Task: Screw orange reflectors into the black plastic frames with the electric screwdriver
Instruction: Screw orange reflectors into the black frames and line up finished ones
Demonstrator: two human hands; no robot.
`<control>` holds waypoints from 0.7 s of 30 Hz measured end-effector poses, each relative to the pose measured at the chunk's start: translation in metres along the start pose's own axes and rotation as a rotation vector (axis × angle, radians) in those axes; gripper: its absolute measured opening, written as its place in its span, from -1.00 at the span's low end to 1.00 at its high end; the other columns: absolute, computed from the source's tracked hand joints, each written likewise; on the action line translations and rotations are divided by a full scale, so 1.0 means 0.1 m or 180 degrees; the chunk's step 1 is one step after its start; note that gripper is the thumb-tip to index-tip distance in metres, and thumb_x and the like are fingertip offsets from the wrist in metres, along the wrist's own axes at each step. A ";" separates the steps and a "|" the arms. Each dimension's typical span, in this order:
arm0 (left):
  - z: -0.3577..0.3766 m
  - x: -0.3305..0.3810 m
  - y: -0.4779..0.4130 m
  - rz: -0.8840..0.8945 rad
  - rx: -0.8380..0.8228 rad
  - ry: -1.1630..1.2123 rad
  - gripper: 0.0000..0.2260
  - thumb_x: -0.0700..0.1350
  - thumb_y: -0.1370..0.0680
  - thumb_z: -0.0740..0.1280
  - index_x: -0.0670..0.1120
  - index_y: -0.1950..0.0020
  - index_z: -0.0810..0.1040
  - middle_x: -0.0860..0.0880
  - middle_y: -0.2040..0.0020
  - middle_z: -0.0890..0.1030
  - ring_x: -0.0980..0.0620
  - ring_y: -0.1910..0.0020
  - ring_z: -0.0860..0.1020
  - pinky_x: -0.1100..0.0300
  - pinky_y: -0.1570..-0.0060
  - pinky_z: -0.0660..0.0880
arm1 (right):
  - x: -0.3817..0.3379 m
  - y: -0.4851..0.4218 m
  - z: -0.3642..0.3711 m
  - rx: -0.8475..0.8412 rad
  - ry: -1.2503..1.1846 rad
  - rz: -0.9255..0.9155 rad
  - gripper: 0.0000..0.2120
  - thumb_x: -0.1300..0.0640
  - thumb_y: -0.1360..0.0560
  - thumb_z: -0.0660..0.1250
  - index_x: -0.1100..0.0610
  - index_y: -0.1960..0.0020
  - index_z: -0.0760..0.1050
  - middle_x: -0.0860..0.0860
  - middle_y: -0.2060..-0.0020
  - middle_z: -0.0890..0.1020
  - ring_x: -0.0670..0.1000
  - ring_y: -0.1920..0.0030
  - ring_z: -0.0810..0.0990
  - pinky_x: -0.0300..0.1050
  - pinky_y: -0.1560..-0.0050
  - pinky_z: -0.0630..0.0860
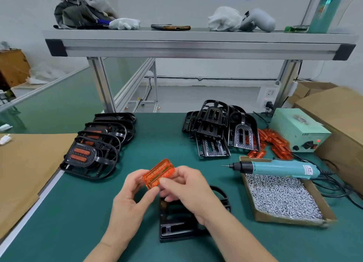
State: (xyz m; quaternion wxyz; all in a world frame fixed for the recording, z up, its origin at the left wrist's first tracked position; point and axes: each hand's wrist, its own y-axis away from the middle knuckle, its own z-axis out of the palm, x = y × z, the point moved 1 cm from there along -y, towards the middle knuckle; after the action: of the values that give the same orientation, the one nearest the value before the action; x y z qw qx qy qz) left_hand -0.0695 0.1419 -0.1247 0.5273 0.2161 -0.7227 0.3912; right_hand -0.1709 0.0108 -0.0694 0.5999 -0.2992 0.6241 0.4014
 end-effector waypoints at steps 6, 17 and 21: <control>0.03 0.10 0.06 0.0150 -0.0123 -0.0831 -0.62 0.22 -0.33 0.45 0.21 -0.12 0.56 0.14 -0.07 0.66 0.16 -0.14 0.60 0.41 -0.18 0.40 | 0.02 -0.04 0.00 0.0515 0.0623 -0.0449 -0.88 0.13 -0.66 0.20 0.07 0.01 0.49 0.04 0.11 0.70 0.08 0.10 0.71 -0.02 0.13 0.65; -0.04 0.03 0.01 -0.0030 -0.0007 -0.0546 -0.88 -0.03 -0.57 0.40 -0.04 0.08 0.68 -0.07 0.12 0.68 -0.03 0.07 0.62 0.07 -0.03 0.52 | -0.10 0.04 -0.21 -0.0029 0.2372 -0.1258 -0.80 0.05 -0.63 0.26 -0.04 -0.10 0.67 -0.06 0.20 0.58 -0.11 0.13 0.51 -0.21 0.01 0.44; -0.07 0.01 0.00 -0.0136 -0.0073 -0.0247 -0.80 -0.25 -0.63 0.29 -0.12 0.13 0.67 -0.10 0.20 0.66 -0.02 0.17 0.58 0.23 0.07 0.47 | -0.05 0.03 -0.24 -0.0107 0.2410 -0.1145 -0.80 0.01 -0.61 0.31 -0.14 -0.11 0.69 -0.12 0.18 0.59 -0.16 0.11 0.52 -0.41 0.07 0.35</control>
State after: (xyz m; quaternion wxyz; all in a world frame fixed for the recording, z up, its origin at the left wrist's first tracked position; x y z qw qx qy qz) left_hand -0.0653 0.1477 -0.1224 0.5096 0.2404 -0.7422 0.3628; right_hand -0.1854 -0.0087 -0.0651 0.3836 -0.5396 0.7317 0.1621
